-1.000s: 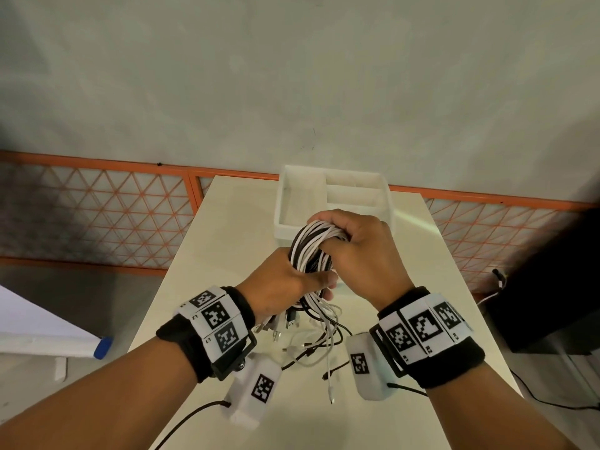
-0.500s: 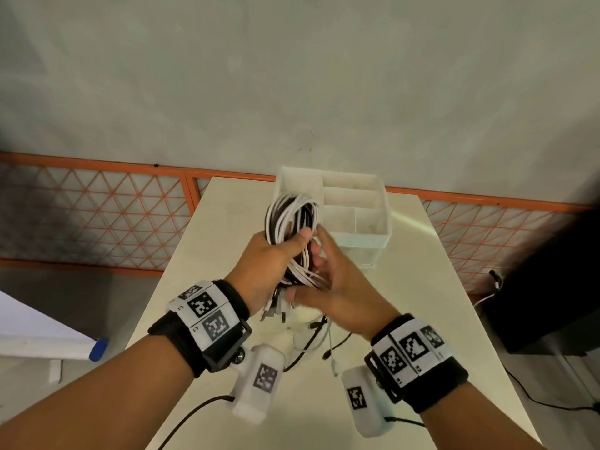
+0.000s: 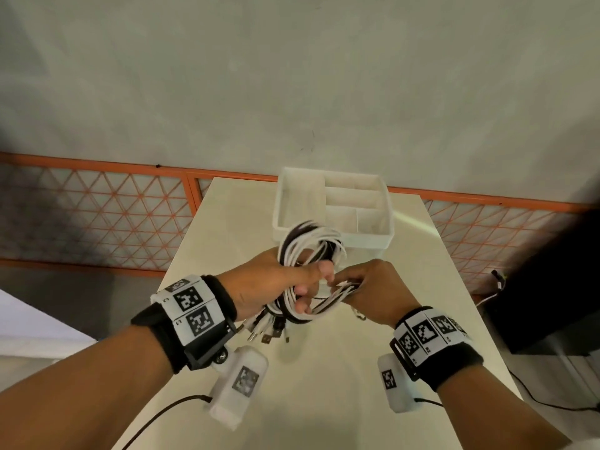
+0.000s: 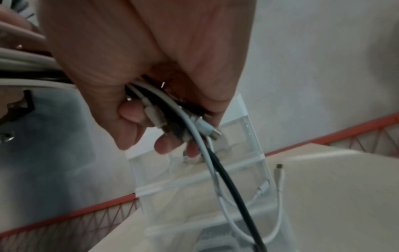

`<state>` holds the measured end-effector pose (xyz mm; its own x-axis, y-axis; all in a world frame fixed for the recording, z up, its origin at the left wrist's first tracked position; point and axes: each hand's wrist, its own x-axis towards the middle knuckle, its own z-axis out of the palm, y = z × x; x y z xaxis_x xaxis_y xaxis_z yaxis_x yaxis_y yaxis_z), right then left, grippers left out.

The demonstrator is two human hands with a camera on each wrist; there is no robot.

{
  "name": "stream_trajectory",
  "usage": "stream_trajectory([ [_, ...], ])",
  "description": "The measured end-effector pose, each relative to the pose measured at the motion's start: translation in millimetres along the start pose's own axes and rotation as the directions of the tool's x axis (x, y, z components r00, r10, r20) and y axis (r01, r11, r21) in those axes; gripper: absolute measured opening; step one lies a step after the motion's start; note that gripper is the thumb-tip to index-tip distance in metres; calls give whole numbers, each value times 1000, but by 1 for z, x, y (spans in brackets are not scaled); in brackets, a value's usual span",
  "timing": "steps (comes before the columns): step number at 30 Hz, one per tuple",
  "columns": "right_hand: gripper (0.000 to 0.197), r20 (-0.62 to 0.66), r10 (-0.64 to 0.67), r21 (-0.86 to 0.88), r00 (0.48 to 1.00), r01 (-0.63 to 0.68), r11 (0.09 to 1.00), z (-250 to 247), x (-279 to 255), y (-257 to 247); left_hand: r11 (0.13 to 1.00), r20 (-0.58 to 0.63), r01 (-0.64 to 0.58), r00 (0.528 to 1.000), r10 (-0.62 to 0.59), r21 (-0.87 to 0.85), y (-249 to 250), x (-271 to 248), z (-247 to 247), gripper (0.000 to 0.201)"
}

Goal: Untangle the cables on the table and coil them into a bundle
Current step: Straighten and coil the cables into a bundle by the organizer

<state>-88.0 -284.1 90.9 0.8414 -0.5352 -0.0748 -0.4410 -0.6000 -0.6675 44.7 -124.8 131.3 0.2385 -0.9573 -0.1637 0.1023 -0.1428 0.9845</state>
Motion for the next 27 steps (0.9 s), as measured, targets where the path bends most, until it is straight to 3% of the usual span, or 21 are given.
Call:
stream_trajectory([
  [2,26,-66,-32,-105,997,25,994,-3,2,-1,988,-9,69,998,-69,140,-3,2,3,42],
  [5,32,-173,-5,-233,985,-36,972,-2,3,-5,938,-31,121,993,-117,325,-6,4,14,25],
  [8,23,-211,-13,-270,977,-46,962,0,2,-16,869,-223,199,969,-106,452,-16,11,24,25],
  [10,28,-260,19,-180,965,-68,981,0,3,-19,837,-375,261,924,-73,482,-19,15,28,19],
  [14,18,-293,72,-33,953,-85,996,-7,2,-26,886,-503,270,863,-49,377,-20,17,27,11],
  [18,13,-306,76,104,949,-46,993,-15,-2,-29,964,-360,165,930,-81,210,-21,17,18,14],
  [20,11,-251,60,180,966,-15,984,-19,-4,-25,993,-251,115,961,-115,-15,-18,13,14,12],
  [23,20,-87,59,335,994,-27,942,-22,-10,-17,939,-228,125,952,-205,-322,-16,12,8,19],
  [27,33,-29,91,514,995,-63,855,-13,-15,-19,915,-291,174,912,-289,-364,-20,18,8,24],
])
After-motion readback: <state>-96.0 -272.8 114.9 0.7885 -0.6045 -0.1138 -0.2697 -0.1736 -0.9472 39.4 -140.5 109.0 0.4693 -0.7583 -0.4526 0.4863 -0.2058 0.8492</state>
